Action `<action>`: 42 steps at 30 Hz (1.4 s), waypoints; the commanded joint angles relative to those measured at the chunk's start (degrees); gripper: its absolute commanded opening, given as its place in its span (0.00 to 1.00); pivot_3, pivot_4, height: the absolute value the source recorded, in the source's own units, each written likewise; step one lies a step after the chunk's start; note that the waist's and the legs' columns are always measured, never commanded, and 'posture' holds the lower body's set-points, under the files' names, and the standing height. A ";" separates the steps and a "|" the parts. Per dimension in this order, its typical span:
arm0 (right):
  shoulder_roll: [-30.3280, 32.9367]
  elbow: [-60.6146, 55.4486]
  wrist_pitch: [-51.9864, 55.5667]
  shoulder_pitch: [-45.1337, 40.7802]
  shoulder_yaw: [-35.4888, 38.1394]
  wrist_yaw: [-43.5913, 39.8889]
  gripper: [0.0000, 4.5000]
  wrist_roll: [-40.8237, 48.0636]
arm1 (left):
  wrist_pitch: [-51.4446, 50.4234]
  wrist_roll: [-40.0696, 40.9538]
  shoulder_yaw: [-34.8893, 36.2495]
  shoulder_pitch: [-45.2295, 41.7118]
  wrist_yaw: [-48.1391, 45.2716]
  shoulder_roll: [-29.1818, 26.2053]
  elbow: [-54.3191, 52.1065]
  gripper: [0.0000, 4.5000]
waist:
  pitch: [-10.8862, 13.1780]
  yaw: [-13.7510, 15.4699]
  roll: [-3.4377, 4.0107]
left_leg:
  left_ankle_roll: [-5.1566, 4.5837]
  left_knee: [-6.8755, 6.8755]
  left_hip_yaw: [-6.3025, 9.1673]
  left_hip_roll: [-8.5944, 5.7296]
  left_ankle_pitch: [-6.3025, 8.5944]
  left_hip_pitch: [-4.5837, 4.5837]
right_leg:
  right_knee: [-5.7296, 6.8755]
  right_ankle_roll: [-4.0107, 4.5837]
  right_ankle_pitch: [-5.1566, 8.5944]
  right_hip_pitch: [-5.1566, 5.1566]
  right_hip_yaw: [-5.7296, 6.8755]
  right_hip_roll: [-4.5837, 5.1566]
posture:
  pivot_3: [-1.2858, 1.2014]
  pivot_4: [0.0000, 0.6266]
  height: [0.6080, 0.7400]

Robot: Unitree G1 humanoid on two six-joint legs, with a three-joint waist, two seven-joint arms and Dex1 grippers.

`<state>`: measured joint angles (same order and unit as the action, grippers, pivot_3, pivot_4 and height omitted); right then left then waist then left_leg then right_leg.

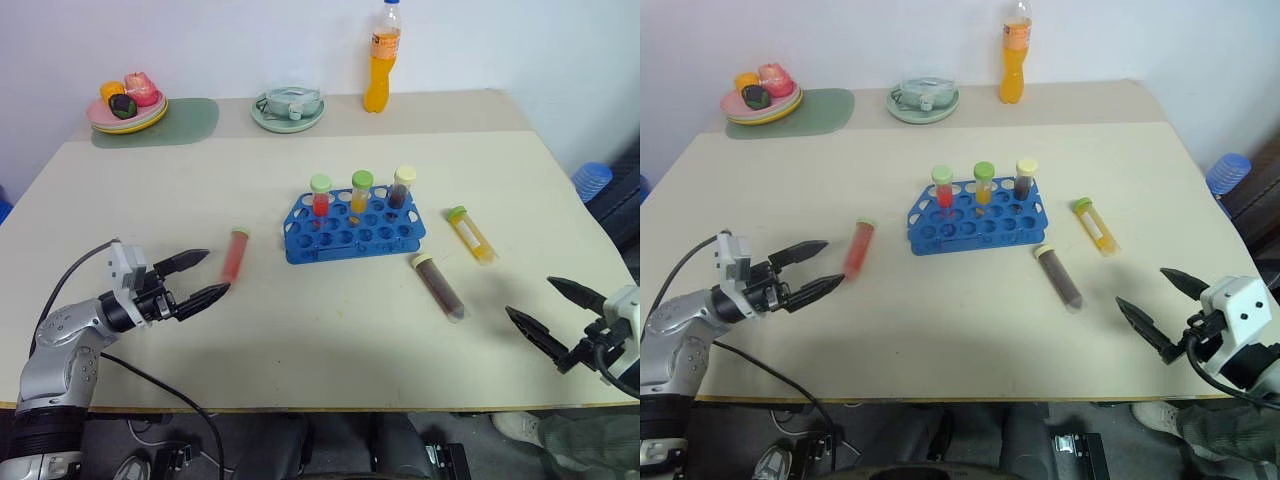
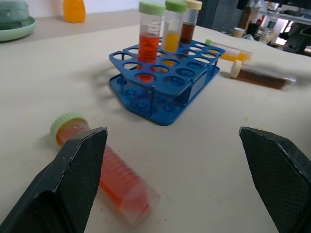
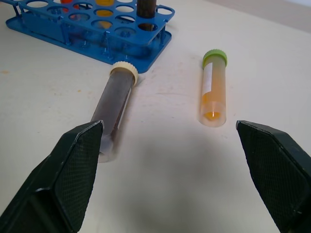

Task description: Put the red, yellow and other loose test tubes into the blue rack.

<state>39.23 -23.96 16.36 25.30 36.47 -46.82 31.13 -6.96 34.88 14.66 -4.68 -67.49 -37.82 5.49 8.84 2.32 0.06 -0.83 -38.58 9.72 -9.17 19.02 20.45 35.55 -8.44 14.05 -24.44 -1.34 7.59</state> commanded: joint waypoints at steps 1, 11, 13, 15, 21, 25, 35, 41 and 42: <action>0.82 -1.18 0.17 -0.25 2.18 -0.53 1.00 1.31 | 1.50 -0.64 1.22 0.20 -0.39 -0.30 -0.43 0.99 | 0.00 0.00 0.00 | 0.00 0.00 0.00 0.00 0.00 0.00 | -0.01 0.00 0.00 0.00 0.00 0.00 | 0.52 0.24 1.00; 0.49 1.53 -1.46 -1.14 1.06 -2.03 1.00 0.39 | 2.22 0.07 1.65 -0.55 -2.90 0.49 1.08 0.99 | 0.00 -0.01 0.00 | 0.00 0.05 0.00 0.01 0.00 -0.02 | -0.03 0.00 0.00 0.00 0.00 0.00 | 0.52 0.24 1.00; 0.35 0.64 -1.00 -1.26 0.62 -1.47 1.00 0.35 | 2.73 -0.06 1.54 -0.82 -3.24 0.65 1.62 0.99 | 0.00 -0.01 0.00 | 0.00 0.06 -0.01 0.01 0.00 -0.02 | -0.03 0.00 0.00 0.00 0.00 0.00 | 0.52 0.24 1.00; 0.22 -1.28 0.11 -1.33 0.03 -0.46 1.00 0.67 | 2.97 0.15 1.61 -1.07 -3.53 0.99 2.17 0.99 | 0.00 -0.01 0.00 | 0.00 0.06 0.00 0.01 0.00 -0.02 | -0.04 0.00 0.00 0.00 0.00 0.00 | 0.52 0.24 1.00; 0.72 -6.03 3.81 -3.19 -1.40 3.00 1.00 1.45 | 3.96 0.11 1.43 -1.84 -4.43 1.54 3.19 0.99 | 0.00 -0.02 0.00 | 0.01 0.12 0.00 0.01 -0.01 -0.04 | -0.07 0.00 0.00 0.00 0.00 0.01 | 0.52 0.24 1.00; 2.57 -10.36 11.93 -7.16 -2.32 10.79 1.00 0.39 | 4.96 -0.51 0.62 -2.37 -4.78 2.49 3.53 0.99 | 0.00 0.01 0.00 | 0.01 0.13 0.00 0.01 -0.01 -0.04 | -0.07 0.00 0.00 -0.01 0.00 0.01 | 0.52 0.24 1.00; 12.20 -15.10 50.64 -28.53 -9.72 23.08 1.00 15.10 | 4.84 0.44 -1.75 -4.65 -7.95 3.93 1.34 0.99 | 0.00 0.01 -0.02 | 0.03 0.27 0.00 0.07 -0.03 0.00 | -0.21 0.01 0.00 -0.05 0.02 0.06 | 0.52 0.24 1.00; 11.39 -9.88 72.41 -44.33 -17.25 26.98 1.00 19.11 | -0.09 2.99 -5.71 -8.15 -13.80 2.92 -3.58 0.99 | 0.04 -0.06 -0.08 | 0.02 0.33 0.03 0.07 -0.03 0.07 | -0.35 0.02 -0.02 -0.06 0.07 0.08 | 0.52 0.24 1.00; 10.83 -9.29 73.59 -45.53 -18.37 27.55 1.00 18.51 | -0.18 3.19 -6.17 -8.46 -14.61 3.04 -4.14 0.99 | 0.04 -0.10 -0.08 | 0.00 0.34 0.02 0.07 -0.02 0.07 | -0.37 0.02 -0.02 -0.07 0.07 0.09 | 0.52 0.24 1.00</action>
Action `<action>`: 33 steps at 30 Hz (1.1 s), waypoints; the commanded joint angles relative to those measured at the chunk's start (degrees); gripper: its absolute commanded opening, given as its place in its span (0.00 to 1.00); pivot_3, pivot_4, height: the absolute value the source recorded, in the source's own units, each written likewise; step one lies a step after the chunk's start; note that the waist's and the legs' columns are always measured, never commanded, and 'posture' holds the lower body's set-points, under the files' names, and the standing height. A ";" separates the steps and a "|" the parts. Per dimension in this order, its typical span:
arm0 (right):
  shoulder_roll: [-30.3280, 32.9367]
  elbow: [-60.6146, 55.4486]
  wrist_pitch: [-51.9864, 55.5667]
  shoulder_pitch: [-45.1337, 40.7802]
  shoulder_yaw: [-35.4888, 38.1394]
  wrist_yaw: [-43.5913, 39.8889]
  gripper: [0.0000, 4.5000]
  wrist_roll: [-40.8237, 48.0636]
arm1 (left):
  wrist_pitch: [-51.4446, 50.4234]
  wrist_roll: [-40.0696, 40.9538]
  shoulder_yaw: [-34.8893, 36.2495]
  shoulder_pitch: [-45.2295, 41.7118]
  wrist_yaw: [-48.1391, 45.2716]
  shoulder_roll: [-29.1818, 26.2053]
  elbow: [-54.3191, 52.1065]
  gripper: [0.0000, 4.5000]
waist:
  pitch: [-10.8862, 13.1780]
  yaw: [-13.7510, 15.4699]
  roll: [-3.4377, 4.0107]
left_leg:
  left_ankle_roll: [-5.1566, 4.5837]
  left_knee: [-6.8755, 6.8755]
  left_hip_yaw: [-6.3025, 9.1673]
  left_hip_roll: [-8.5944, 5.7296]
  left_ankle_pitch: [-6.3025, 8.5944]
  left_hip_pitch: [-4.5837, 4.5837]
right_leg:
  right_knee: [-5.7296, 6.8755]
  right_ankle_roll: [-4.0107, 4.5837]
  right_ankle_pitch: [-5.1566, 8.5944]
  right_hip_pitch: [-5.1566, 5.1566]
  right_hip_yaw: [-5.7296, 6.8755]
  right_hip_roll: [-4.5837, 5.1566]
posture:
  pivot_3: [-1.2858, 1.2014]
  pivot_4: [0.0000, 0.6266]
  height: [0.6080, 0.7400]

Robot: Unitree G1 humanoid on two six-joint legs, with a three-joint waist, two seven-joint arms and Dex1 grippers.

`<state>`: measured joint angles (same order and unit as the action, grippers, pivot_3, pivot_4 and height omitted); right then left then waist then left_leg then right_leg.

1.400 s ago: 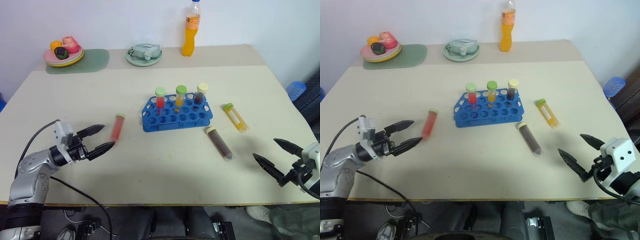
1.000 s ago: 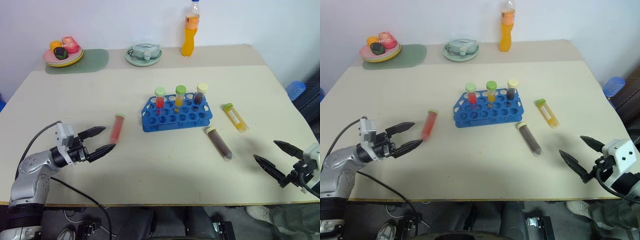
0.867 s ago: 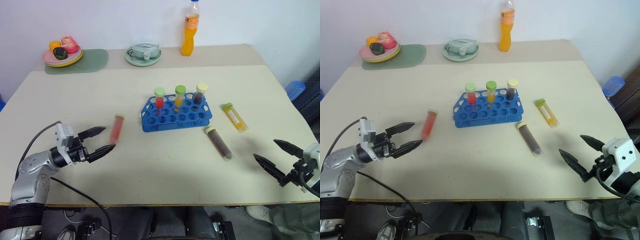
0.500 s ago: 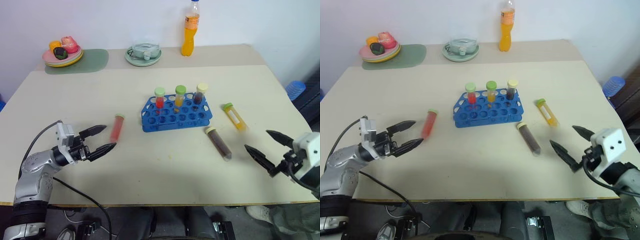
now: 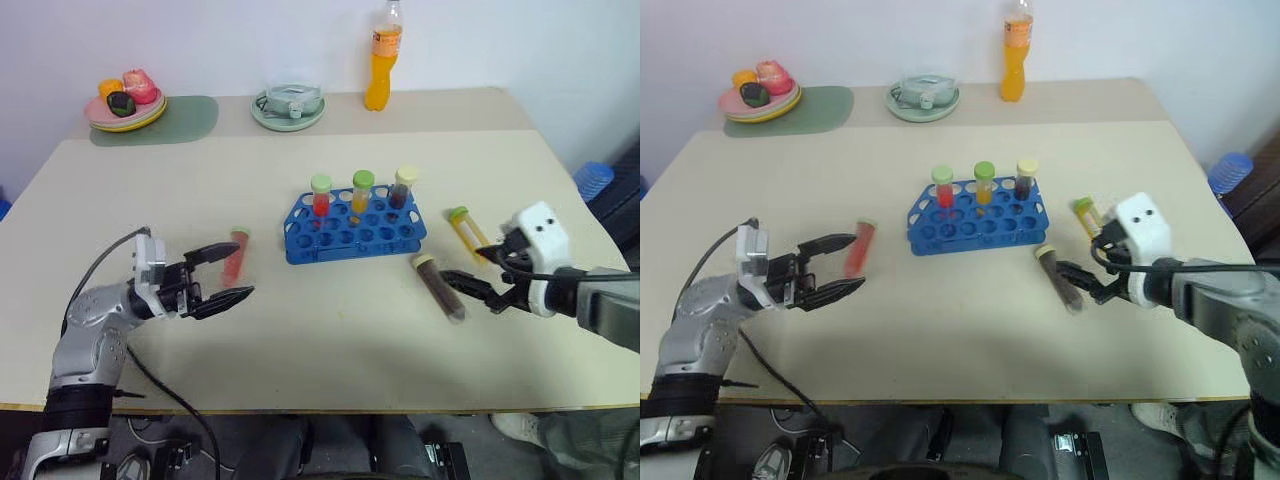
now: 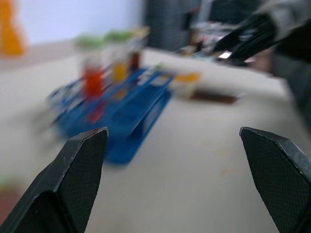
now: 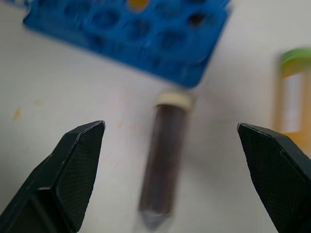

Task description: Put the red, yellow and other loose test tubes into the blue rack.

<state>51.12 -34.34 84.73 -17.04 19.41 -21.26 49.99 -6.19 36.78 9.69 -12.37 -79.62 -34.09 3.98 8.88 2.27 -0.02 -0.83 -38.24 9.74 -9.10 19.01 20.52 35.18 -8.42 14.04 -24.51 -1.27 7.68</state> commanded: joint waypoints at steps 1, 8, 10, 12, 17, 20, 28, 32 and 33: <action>-1.55 1.55 6.38 -4.15 -2.34 2.45 1.00 -0.96 | -1.26 1.52 -1.53 -1.10 -3.05 -0.59 -3.09 0.99 | 0.00 -0.09 0.00 | -0.01 0.02 0.00 0.00 0.00 0.00 | 0.00 0.00 0.00 0.00 0.00 0.00 | 0.52 0.24 1.00; -5.37 8.13 7.77 -10.23 -8.96 7.42 1.00 -2.97 | -1.90 0.68 -4.61 -2.13 -7.83 -1.43 -3.79 0.99 | 0.00 -0.17 0.00 | 0.03 0.00 -0.05 0.00 -0.02 -0.01 | 0.06 0.00 -0.01 -0.05 0.00 -0.02 | 0.52 0.24 1.00; -6.37 9.89 7.77 -12.08 -10.58 8.92 1.00 -3.12 | -0.57 -0.56 -5.32 -2.72 -8.28 -1.29 -3.32 0.99 | 0.00 -0.15 0.00 | 0.04 0.00 -0.04 0.00 -0.02 -0.01 | 0.06 0.00 -0.01 -0.05 0.00 -0.03 | 0.52 0.24 1.00; -7.57 11.90 7.77 -13.93 -11.74 10.60 1.00 -2.57 | 0.18 -1.28 -5.75 -3.15 -8.48 -0.97 -2.89 0.99 | 0.00 -0.13 0.00 | 0.03 0.00 -0.04 0.00 -0.02 0.00 | 0.06 0.00 -0.01 -0.06 0.00 -0.04 | 0.52 0.24 1.00; -8.34 15.89 7.77 -16.68 -13.55 14.13 1.00 0.07 | 0.96 -1.70 -6.47 -3.06 -8.35 -0.27 -2.69 0.99 | 0.00 -0.14 0.00 | 0.03 0.01 -0.04 -0.01 -0.02 0.02 | 0.06 0.00 -0.01 -0.07 0.00 -0.04 | 0.52 0.24 1.00; -7.28 17.89 7.77 -17.57 -14.51 15.62 1.00 2.74 | 1.20 -1.75 -6.72 -2.67 -8.13 -0.15 -2.97 0.99 | 0.00 -0.16 0.00 | 0.03 0.01 -0.04 -0.01 -0.02 0.02 | 0.06 0.00 -0.01 -0.07 0.01 -0.04 | 0.52 0.24 1.00; -6.91 21.28 7.77 -17.65 -15.97 19.90 1.00 7.73 | 1.70 -2.60 -6.88 -1.39 -7.46 0.07 -3.45 0.99 | 0.00 -0.19 0.00 | 0.03 0.01 -0.04 0.00 -0.02 0.02 | 0.06 0.00 -0.01 -0.08 0.01 -0.04 | 0.52 0.24 1.00; -7.58 22.23 7.77 -17.44 -16.97 21.52 1.00 8.30 | 1.90 -2.96 -6.94 -1.17 -7.19 0.09 -3.49 0.99 | 0.00 -0.17 0.00 | 0.03 0.00 -0.04 -0.01 -0.02 0.02 | 0.06 0.00 -0.02 -0.08 0.00 -0.04 | 0.52 0.24 1.00; -8.32 22.76 7.77 -17.25 -17.61 21.61 1.00 7.35 | 1.94 -3.04 -6.94 -1.06 -7.07 0.10 -3.54 0.99 | 0.00 -0.17 0.00 | 0.03 0.00 -0.04 0.00 -0.02 0.02 | 0.06 0.00 -0.02 -0.08 0.00 -0.04 | 0.52 0.24 1.00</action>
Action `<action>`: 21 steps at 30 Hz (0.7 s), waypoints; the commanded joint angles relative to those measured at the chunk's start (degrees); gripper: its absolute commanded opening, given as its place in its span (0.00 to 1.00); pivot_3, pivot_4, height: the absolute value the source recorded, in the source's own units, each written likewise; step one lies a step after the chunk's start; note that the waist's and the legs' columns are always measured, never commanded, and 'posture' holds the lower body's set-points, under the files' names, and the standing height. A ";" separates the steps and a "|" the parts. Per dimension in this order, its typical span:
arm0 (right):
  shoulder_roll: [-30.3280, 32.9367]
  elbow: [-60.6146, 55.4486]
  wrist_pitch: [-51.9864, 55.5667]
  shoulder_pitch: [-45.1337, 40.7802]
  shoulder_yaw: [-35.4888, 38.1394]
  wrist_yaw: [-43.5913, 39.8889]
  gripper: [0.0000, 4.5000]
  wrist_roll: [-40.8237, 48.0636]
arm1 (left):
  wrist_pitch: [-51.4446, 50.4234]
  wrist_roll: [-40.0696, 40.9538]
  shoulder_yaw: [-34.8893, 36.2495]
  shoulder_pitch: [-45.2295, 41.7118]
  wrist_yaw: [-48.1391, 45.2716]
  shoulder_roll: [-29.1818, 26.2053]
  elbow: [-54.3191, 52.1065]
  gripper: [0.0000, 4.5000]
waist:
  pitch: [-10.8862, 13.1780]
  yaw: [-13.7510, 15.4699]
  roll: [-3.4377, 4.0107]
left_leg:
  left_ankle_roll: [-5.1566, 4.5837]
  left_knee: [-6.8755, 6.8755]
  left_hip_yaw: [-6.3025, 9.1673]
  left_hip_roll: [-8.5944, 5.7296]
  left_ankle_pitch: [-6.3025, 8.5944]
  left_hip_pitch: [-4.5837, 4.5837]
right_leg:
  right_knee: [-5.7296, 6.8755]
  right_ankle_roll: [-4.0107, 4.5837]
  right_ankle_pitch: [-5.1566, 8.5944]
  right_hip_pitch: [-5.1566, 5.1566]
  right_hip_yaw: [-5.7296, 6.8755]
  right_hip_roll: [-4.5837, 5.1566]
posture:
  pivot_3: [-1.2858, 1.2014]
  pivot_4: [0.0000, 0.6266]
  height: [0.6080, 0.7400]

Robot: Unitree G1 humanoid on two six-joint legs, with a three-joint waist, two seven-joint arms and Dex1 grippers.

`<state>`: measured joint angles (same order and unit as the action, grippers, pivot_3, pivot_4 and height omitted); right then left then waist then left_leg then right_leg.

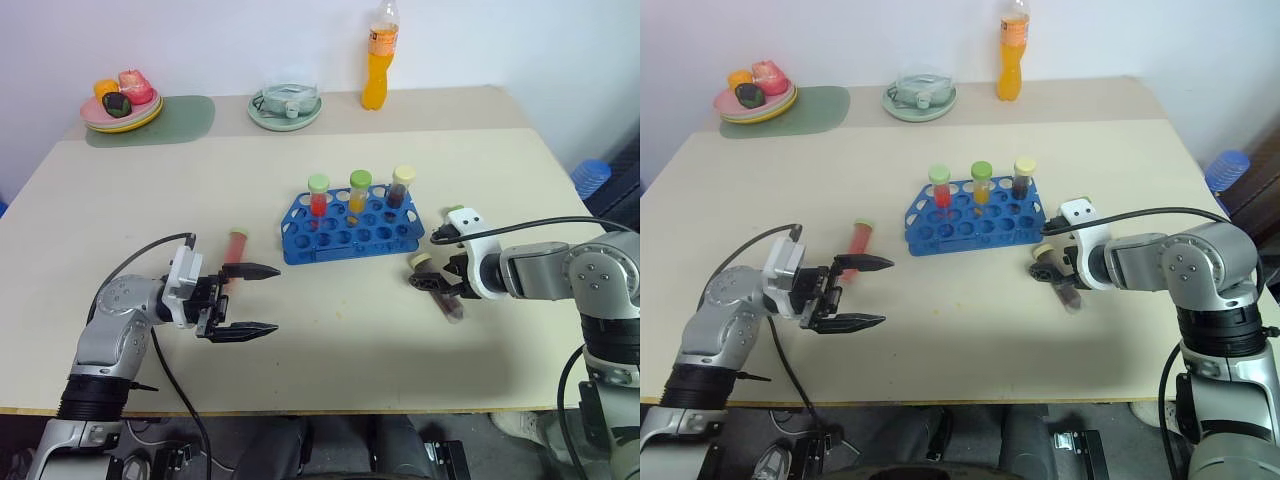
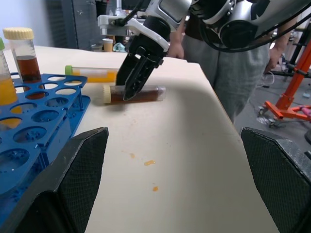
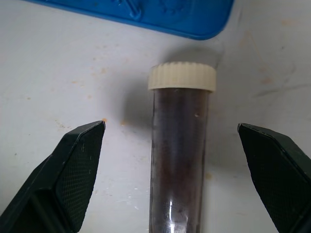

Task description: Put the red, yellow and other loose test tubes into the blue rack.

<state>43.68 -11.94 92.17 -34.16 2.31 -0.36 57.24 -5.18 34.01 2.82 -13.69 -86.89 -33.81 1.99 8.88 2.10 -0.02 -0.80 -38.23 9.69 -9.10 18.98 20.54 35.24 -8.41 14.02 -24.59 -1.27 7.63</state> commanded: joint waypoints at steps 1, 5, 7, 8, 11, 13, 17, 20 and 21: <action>-1.41 0.80 0.33 0.00 -1.18 0.76 1.00 -0.91 | 0.94 -0.36 -0.10 0.39 0.29 -0.18 -1.59 0.99 | 0.00 0.00 0.00 | 0.00 0.00 0.00 0.00 0.00 0.00 | 0.00 0.00 0.00 0.00 0.00 0.00 | 0.52 0.24 1.00; -3.26 1.57 0.33 0.34 -2.65 0.42 0.81 -4.97 | 0.86 -0.47 -0.07 0.70 0.58 -0.24 -1.92 1.00 | -0.09 -0.29 -0.14 | 0.00 0.00 0.00 0.02 0.00 -0.06 | 0.01 0.00 0.00 0.04 0.00 -0.02 | 0.52 0.24 1.00; -3.63 1.20 0.33 0.71 -3.24 -0.31 0.60 -6.85 | 0.78 -0.50 -0.05 0.86 0.72 -0.37 -2.13 1.00 | -0.09 -0.31 -0.15 | 0.00 -0.01 0.00 0.02 0.00 -0.07 | 0.01 0.01 0.00 0.05 0.00 -0.03 | 0.52 0.24 1.00; -3.77 1.08 0.33 0.84 -3.34 -0.73 0.51 -7.38 | 0.75 -0.50 -0.04 0.93 0.77 -0.41 -2.20 1.00 | -0.10 -0.37 -0.16 | 0.00 -0.01 0.00 0.02 0.00 -0.07 | 0.01 0.01 0.00 0.05 0.00 -0.03 | 0.52 0.24 1.00; -3.05 -0.53 0.33 1.33 -4.39 -2.14 0.30 -9.64 | 0.66 -0.49 0.05 1.13 0.91 -0.53 -2.44 1.00 | -0.10 -0.66 -0.16 | 0.00 0.00 0.00 0.02 0.00 -0.08 | 0.01 0.01 0.00 0.06 0.00 -0.03 | 0.52 0.24 1.00; -1.92 -1.97 0.06 1.65 -5.63 -3.48 0.30 -11.34 | 0.53 -0.44 0.09 1.20 0.98 -0.59 -2.55 1.00 | -0.10 -0.96 -0.16 | 0.00 0.00 0.01 0.02 0.00 -0.07 | 0.01 0.01 0.00 0.05 0.00 -0.03 | 0.52 0.24 1.00; 0.17 -4.72 -1.89 2.37 -7.30 -6.79 0.30 -14.07 | 0.43 -0.49 0.00 1.14 1.02 -0.63 -2.54 1.00 | -0.10 -1.15 -0.16 | -0.01 0.00 0.02 0.00 0.00 -0.05 | 0.00 0.01 0.00 0.06 0.02 -0.02 | 0.52 0.24 1.00; 2.95 -8.43 -5.46 3.35 -7.69 -11.17 0.30 -14.95 | 0.28 -0.46 -0.05 0.94 1.17 -0.54 -2.57 1.00 | -0.10 -1.04 -0.16 | -0.01 0.00 0.03 -0.01 0.01 -0.02 | -0.02 0.01 0.00 0.05 0.05 0.00 | 0.52 0.24 1.00; 4.14 -10.02 -6.90 3.78 -7.42 -13.15 0.30 -14.74 | 0.25 -0.44 -0.04 0.90 1.18 -0.55 -2.56 1.00 | -0.09 -1.01 -0.15 | -0.02 0.00 0.04 -0.02 0.01 -0.02 | -0.02 0.01 0.00 0.05 0.06 0.00 | 0.52 0.24 1.00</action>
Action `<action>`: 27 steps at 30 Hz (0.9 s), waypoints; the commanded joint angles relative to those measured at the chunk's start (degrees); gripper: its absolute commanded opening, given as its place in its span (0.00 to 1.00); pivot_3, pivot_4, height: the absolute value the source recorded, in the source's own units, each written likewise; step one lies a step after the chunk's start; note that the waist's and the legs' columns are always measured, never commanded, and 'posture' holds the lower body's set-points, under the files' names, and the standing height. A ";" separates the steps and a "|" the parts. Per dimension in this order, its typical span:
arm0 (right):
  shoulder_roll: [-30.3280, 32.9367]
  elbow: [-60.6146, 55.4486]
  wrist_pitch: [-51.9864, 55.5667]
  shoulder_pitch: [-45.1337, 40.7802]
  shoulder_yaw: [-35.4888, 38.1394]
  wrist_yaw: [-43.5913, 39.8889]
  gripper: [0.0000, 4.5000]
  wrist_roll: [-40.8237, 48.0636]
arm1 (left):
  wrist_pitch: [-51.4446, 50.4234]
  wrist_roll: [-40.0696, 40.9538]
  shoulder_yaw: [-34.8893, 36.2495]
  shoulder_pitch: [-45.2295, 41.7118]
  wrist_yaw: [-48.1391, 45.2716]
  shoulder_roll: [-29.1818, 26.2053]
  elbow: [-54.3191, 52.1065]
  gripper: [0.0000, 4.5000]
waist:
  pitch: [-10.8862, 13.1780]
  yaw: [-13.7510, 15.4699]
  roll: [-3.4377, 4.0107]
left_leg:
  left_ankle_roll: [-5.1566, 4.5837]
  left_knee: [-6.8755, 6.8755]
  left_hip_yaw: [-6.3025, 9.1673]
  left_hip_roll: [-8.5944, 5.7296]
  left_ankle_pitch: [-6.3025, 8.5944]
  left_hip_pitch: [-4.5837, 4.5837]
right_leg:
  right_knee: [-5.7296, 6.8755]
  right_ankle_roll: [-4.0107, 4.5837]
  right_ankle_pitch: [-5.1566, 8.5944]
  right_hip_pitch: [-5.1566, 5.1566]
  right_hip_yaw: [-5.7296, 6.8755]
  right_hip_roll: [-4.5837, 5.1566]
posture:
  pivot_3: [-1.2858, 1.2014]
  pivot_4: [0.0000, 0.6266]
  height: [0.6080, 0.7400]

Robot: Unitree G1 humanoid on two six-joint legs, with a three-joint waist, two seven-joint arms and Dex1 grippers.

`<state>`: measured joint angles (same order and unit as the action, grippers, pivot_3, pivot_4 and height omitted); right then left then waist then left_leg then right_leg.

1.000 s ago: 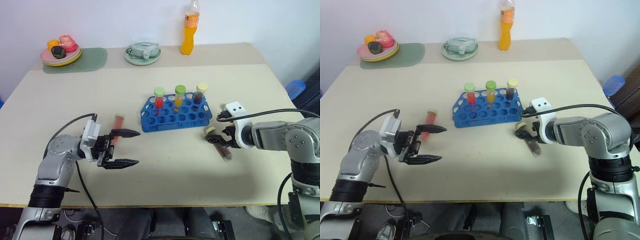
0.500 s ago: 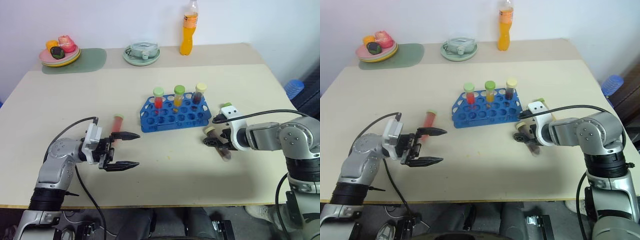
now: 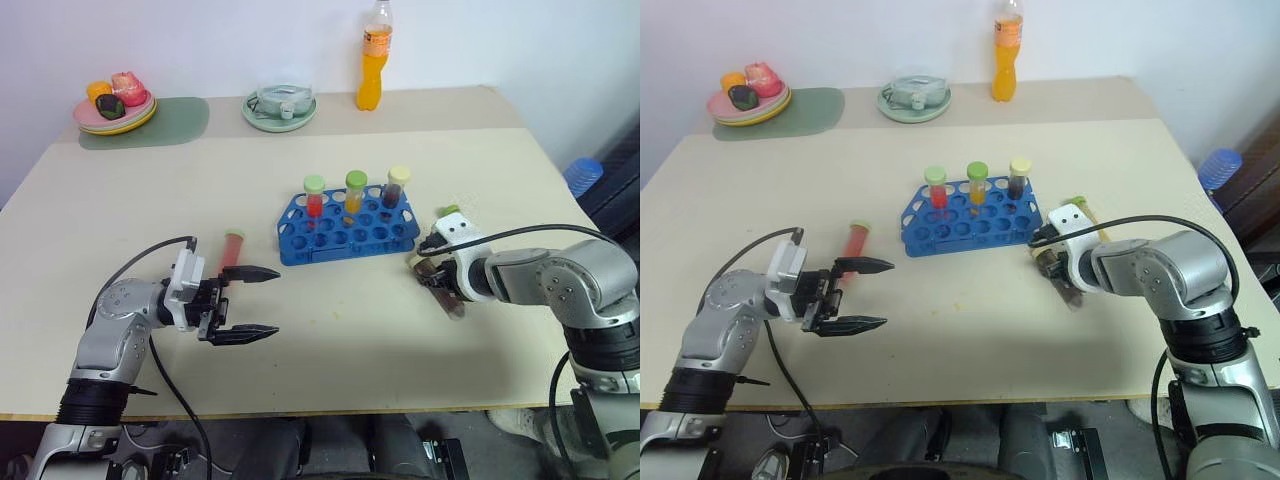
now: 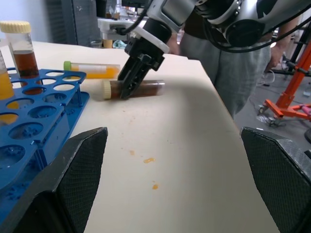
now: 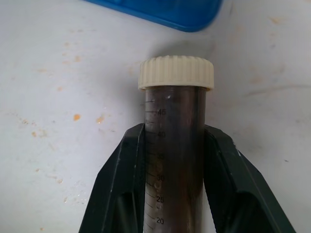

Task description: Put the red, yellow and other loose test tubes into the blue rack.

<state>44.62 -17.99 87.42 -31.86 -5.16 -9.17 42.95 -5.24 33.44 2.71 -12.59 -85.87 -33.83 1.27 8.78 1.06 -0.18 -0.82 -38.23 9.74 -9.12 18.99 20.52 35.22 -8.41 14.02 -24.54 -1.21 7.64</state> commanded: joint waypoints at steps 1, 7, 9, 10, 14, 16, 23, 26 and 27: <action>3.95 -5.59 -4.71 2.30 0.76 -6.36 0.30 -0.44 | 0.29 0.15 0.12 -0.22 0.17 -0.54 -1.83 1.00 | 0.01 0.10 0.01 | 0.00 0.00 0.00 -0.01 0.00 0.03 | -0.01 0.00 0.00 -0.01 0.01 0.00 | 0.52 0.24 1.00; 5.78 -15.63 -20.93 8.80 4.64 -12.22 0.30 -4.81 | 0.04 0.20 0.01 -0.47 0.31 -0.40 -1.46 1.00 | 0.05 -0.41 0.06 | 0.00 0.01 -0.03 0.01 0.00 0.04 | 0.02 -0.01 0.00 -0.08 0.01 -0.01 | 0.52 0.24 1.00; -0.07 -13.20 -25.31 9.79 8.83 -15.49 0.30 -0.46 | 0.07 0.20 -0.16 -0.56 0.44 -0.15 -1.40 1.00 | 0.05 -0.48 0.02 | 0.01 0.01 -0.04 0.04 0.00 0.00 | 0.02 -0.01 0.00 -0.04 0.01 -0.03 | 0.52 0.24 1.00; -3.54 -11.51 -27.61 10.00 11.02 -18.26 0.30 2.90 | 0.12 0.15 -0.22 -0.54 0.49 -0.08 -1.38 1.00 | 0.05 -0.51 -0.01 | 0.01 0.02 -0.04 0.05 0.00 -0.02 | 0.01 -0.01 0.00 -0.02 0.01 -0.03 | 0.52 0.24 1.00; -11.44 -6.37 -45.22 11.73 12.34 -27.72 0.30 -0.65 | -0.32 0.43 -0.13 -0.35 1.74 0.43 -2.05 1.00 | 0.09 -0.22 0.02 | 0.00 0.02 -0.03 0.06 0.00 -0.04 | 0.01 -0.01 0.00 0.02 0.01 -0.06 | 0.52 0.24 1.00; -15.36 -4.75 -51.64 12.46 12.53 -25.65 0.30 -4.13 | -0.34 0.41 -0.15 -0.09 2.02 0.40 -2.28 1.00 | 0.08 -0.22 0.00 | 0.00 0.00 -0.01 -0.01 0.00 -0.03 | 0.01 -0.01 0.00 0.01 0.01 -0.02 | 0.52 0.24 1.00; -23.06 0.07 -64.98 12.21 10.13 -22.34 0.30 -13.08 | -1.03 0.73 -0.03 0.34 3.07 0.17 -3.24 1.00 | 0.09 -0.64 0.04 | 0.04 0.04 -0.03 0.02 -0.02 -0.04 | 0.11 -0.01 0.00 -0.09 0.01 -0.06 | 0.52 0.24 1.00; -25.28 3.39 -69.97 11.34 9.72 -22.18 0.30 -15.72 | -0.98 0.64 0.31 0.12 3.54 0.18 -3.01 1.00 | 0.09 -0.65 0.04 | 0.05 0.04 -0.02 0.02 -0.03 -0.05 | 0.12 0.00 0.00 -0.09 0.00 -0.07 | 0.52 0.24 1.00; -25.88 4.93 -72.46 11.07 9.51 -22.22 0.30 -17.08 | -0.81 0.71 0.51 0.00 3.97 0.40 -2.98 1.00 | 0.09 -0.65 0.05 | 0.06 0.04 -0.02 0.02 -0.03 -0.06 | 0.12 0.00 0.00 -0.09 0.00 -0.07 | 0.52 0.24 1.00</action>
<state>19.43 -13.66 19.67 -19.24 4.39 -31.34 27.68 -6.15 33.40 2.31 -12.12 -82.28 -33.40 -0.33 8.88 0.40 -0.13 -0.76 -38.20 9.71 -9.11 18.96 20.46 35.34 -8.41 14.01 -24.63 -1.21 7.57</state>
